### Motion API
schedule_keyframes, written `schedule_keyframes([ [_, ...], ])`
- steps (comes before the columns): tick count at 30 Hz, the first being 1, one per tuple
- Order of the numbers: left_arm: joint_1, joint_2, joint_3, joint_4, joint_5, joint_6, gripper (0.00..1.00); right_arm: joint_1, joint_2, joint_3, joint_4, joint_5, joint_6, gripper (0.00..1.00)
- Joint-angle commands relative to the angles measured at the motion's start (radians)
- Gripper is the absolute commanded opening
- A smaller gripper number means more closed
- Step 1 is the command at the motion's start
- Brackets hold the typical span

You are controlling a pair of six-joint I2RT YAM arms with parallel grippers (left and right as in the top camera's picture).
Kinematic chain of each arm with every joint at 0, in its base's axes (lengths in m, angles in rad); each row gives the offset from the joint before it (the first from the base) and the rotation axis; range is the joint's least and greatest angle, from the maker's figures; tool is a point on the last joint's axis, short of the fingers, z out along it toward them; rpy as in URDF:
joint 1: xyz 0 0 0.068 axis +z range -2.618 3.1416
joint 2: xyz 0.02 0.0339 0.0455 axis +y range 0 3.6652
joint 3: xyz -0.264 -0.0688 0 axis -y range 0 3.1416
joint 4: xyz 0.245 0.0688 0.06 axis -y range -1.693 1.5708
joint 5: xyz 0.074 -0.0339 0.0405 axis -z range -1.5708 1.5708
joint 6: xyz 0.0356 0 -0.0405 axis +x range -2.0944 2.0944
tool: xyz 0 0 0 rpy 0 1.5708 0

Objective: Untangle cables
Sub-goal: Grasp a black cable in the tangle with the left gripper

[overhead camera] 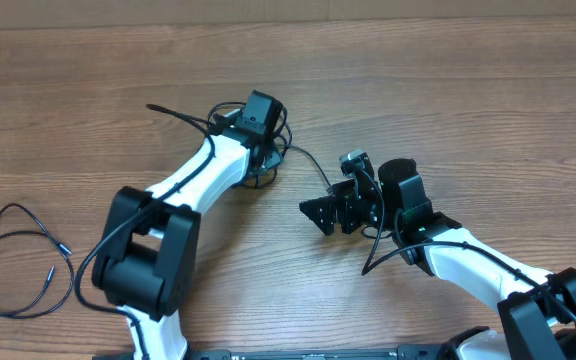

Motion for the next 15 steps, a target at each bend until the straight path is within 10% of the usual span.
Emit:
schedule_keyframes([
  [1,0.006,0.032,0.007,0.006,-0.021,-0.031,0.72,0.007,0.003,0.01,0.002,0.002,0.0,0.98],
  [15,0.005,0.032,0.006,0.023,-0.024,-0.031,0.18,0.007,0.003,0.01,0.002,0.002,0.0,0.98],
])
